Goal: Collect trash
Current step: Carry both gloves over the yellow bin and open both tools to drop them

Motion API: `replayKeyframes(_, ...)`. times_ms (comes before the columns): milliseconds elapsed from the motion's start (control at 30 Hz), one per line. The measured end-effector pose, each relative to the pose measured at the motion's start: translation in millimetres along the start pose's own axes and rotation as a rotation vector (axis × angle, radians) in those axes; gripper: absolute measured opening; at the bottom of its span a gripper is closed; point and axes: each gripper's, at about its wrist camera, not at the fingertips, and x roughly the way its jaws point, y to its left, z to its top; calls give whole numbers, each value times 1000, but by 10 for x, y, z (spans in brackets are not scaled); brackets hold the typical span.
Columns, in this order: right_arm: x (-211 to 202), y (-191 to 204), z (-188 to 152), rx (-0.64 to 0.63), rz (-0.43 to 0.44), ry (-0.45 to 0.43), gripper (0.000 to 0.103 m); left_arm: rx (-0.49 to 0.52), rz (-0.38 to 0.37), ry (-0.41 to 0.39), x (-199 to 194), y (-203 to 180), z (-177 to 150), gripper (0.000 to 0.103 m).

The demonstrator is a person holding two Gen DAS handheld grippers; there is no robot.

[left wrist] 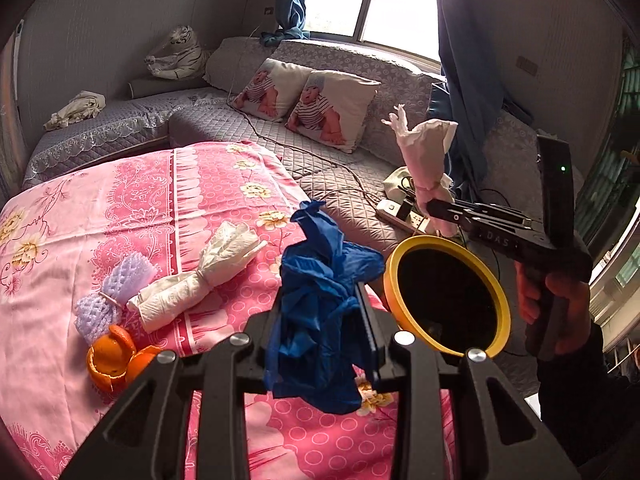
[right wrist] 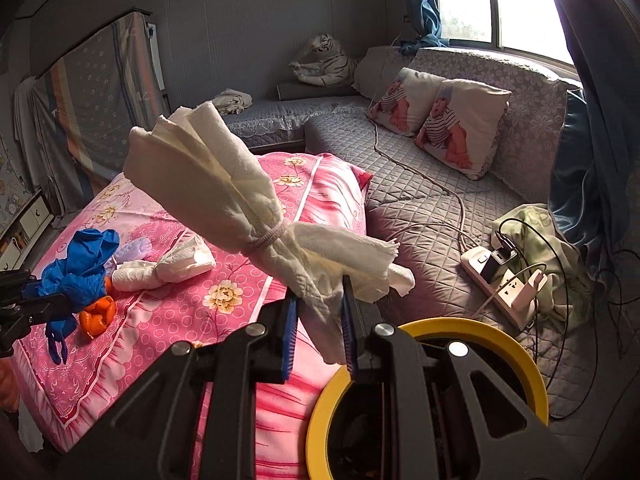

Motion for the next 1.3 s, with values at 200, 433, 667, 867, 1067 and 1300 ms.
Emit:
replayKeyframes(200,-70,-224,-65,34,-39,-2,18,39,-52,13,190,-266,100,30)
replayKeyframes(433,-137,-504,-153,76,-86,-1,18,79,-107,31,389,-562,188,30)
replayKeyframes(667,-168,-780,-249,122,-128,6,18,115,-152,51,599,-825,260,30)
replayKeyframes(867,-171,-979,-336,162,-158,18,18,135,-181,68,762,-987,321,30)
replayKeyframes(1067,-156,-1122,-419,192,-183,30,18,147,-206,89,932,-1100,340,30)
replayKeyframes(1300,-105,-1230,-509,215,-198,49,18,151,-222,116,1101,-1195,316,30)
